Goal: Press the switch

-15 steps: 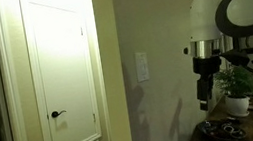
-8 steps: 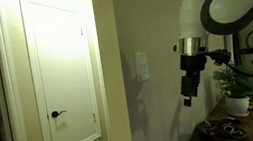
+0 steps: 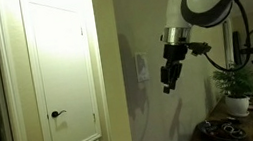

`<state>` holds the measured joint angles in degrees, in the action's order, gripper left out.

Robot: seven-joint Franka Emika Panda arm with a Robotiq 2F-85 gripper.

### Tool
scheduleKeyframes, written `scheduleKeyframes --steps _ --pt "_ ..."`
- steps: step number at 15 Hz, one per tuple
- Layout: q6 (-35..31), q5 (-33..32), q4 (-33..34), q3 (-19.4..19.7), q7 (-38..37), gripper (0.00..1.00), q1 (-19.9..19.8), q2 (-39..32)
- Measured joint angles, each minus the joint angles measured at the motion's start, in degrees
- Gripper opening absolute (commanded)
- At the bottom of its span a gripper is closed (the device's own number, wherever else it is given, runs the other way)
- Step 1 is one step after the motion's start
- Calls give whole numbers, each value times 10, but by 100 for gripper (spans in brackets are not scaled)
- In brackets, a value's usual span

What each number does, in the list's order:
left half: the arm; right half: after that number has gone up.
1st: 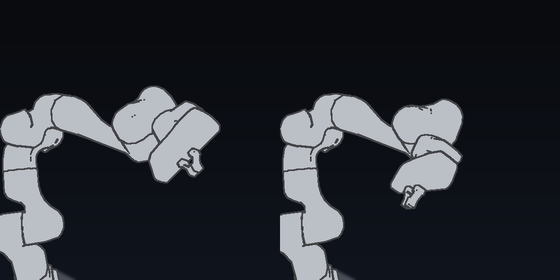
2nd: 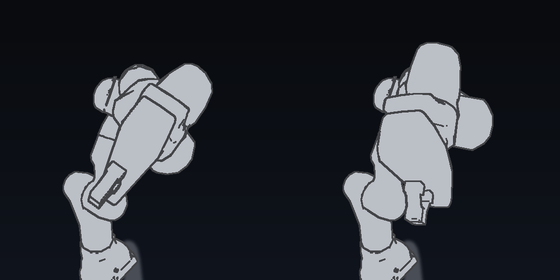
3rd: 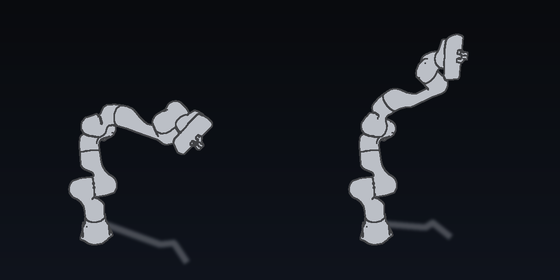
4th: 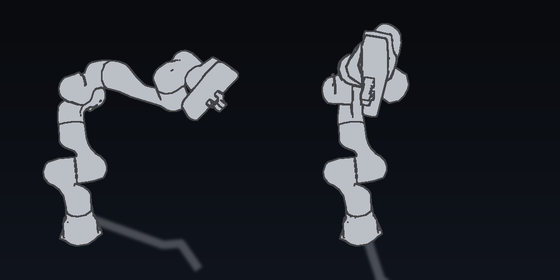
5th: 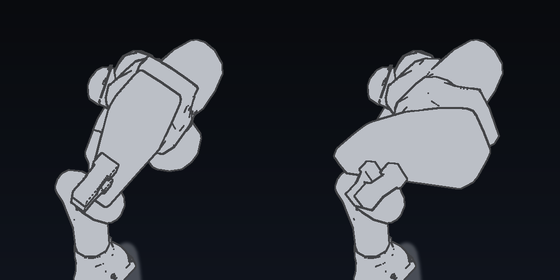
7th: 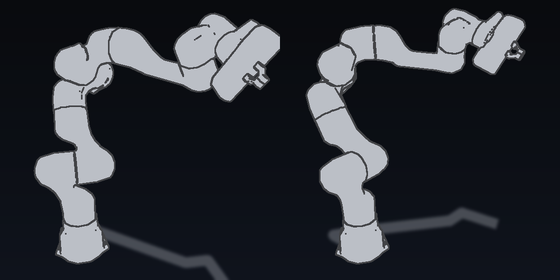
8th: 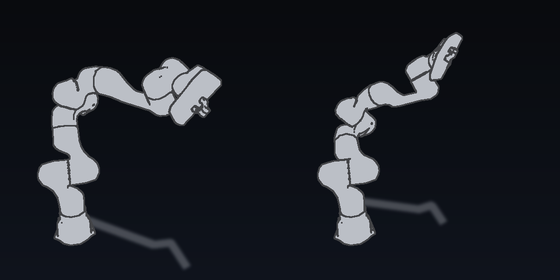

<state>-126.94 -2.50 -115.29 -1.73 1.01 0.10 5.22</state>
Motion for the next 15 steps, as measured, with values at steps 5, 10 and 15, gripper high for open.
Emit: scheduleKeyframes --steps 5,10,15 --pt "-69 12 29 0 -5 3 0 -15" --pt "-128 10 28 2 -13 4 -1 -20" --pt "-173 3 28 3 -19 5 -2 -22"
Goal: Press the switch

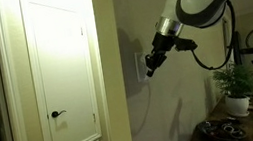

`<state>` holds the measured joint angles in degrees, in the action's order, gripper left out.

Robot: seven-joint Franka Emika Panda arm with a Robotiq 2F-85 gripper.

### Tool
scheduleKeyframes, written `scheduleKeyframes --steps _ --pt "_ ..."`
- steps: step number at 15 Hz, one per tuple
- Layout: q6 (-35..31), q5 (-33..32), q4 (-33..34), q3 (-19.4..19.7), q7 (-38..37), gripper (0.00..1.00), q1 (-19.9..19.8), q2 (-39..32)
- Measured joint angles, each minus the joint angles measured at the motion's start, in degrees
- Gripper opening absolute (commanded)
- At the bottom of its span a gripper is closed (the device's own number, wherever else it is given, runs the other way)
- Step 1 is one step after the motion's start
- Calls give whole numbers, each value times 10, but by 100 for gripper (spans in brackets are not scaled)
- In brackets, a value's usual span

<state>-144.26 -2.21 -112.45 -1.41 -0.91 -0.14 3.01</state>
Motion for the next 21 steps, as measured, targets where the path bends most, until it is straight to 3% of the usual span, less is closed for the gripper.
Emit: scheduleKeyframes --steps 9,21 --pt "-56 -19 1 10 -5 4 -5 -9" --pt "-54 -4 2 9 -13 4 -5 -11"
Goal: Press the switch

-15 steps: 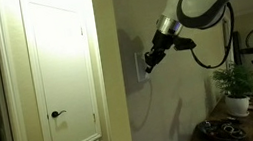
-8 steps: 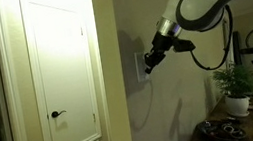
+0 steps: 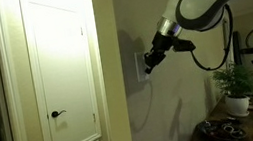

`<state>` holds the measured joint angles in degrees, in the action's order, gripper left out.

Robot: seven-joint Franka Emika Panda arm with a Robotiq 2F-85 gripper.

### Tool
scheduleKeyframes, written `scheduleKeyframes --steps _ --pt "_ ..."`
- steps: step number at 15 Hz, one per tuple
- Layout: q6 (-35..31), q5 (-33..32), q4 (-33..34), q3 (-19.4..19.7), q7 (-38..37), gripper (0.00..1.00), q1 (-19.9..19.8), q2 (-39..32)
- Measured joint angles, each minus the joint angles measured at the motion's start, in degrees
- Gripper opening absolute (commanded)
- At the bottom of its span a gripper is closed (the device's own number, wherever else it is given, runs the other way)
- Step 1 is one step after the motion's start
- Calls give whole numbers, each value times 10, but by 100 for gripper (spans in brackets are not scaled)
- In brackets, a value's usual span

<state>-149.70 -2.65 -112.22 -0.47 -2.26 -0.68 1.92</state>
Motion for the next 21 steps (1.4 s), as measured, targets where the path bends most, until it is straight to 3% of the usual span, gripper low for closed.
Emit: scheduleKeyframes --steps 7,21 --pt "48 -3 -1 -8 -7 4 7 9" --pt "35 -9 2 -8 -33 4 6 18"
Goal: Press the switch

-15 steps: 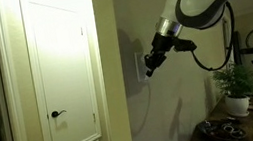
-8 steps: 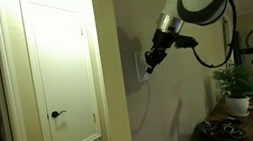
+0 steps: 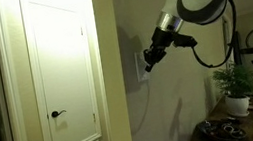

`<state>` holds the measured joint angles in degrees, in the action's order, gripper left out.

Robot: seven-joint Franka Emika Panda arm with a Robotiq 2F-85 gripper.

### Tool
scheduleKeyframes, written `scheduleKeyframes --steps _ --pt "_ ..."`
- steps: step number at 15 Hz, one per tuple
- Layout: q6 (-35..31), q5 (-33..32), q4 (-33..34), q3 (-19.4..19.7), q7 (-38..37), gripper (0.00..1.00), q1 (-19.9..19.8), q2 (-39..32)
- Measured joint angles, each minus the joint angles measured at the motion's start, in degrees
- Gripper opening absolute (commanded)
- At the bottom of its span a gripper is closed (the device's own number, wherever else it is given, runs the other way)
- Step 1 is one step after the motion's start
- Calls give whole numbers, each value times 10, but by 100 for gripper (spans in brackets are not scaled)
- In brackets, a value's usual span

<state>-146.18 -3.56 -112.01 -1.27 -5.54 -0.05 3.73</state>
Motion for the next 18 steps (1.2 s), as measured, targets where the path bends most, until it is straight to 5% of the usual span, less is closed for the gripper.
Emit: scheduleKeyframes --steps 18 --pt "-20 -2 11 0 -35 4 0 -20"
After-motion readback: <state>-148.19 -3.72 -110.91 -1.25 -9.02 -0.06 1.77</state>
